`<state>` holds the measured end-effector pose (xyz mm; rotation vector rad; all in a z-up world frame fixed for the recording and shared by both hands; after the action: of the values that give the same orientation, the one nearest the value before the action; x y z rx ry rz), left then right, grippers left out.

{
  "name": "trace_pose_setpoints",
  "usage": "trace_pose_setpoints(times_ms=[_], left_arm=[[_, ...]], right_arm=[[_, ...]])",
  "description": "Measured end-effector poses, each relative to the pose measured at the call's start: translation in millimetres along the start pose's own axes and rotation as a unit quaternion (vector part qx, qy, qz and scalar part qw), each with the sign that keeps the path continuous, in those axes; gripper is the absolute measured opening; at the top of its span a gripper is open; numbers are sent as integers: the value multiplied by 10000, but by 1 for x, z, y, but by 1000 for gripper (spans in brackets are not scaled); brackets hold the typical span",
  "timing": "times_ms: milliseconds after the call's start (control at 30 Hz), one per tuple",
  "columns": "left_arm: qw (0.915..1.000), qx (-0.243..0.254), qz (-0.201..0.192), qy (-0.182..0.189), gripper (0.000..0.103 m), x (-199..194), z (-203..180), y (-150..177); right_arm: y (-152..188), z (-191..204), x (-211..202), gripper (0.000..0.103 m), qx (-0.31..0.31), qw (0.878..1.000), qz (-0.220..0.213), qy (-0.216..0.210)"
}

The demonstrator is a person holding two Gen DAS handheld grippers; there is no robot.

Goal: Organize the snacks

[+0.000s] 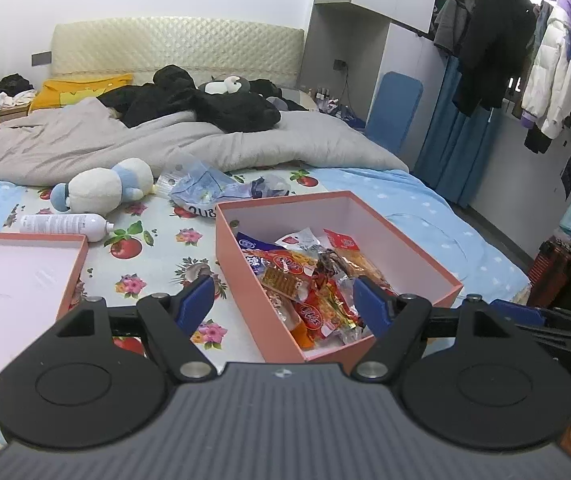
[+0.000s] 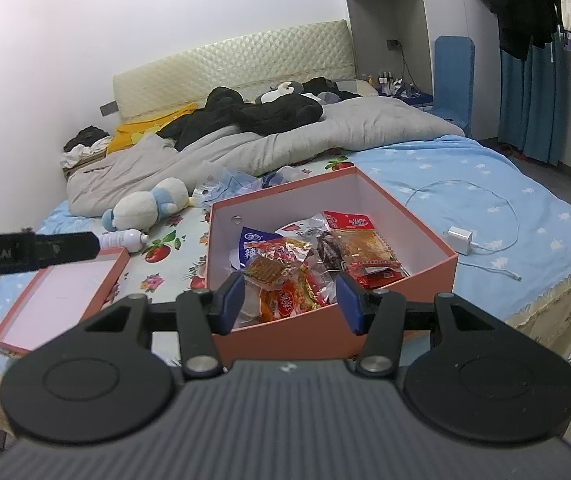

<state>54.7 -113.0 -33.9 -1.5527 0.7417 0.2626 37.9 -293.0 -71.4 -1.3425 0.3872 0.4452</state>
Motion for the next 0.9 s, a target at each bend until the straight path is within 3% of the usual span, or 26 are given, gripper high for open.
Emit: trace_pose_setpoints(times_ms=[700, 800, 833, 900], left_arm=[[9999, -121, 82, 30, 80, 8, 7, 3], [9998, -166, 106, -2, 89, 10, 9, 5], [9998, -190, 106, -10, 94, 10, 10, 5], [9996, -233, 124, -49, 97, 12, 12, 6]], right_arm=[[2, 0, 5, 53, -65, 10000, 52, -4], [3, 0, 6, 53, -36, 10000, 67, 15], [3, -1, 7, 55, -20, 10000, 71, 59], [2, -3, 8, 78, -16, 9999, 50, 96]])
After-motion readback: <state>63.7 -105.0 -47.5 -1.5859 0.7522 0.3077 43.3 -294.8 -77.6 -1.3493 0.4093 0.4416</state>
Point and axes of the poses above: each gripper's, at about its wrist camera, not at the fingertips, and x roughly the way its jaws point, z to its left, y to its underside, the point moved 4 cm from there along x, roughly the way its jaws point, and after that the axes turned 3 degrees about z, right-handed, at the moved point
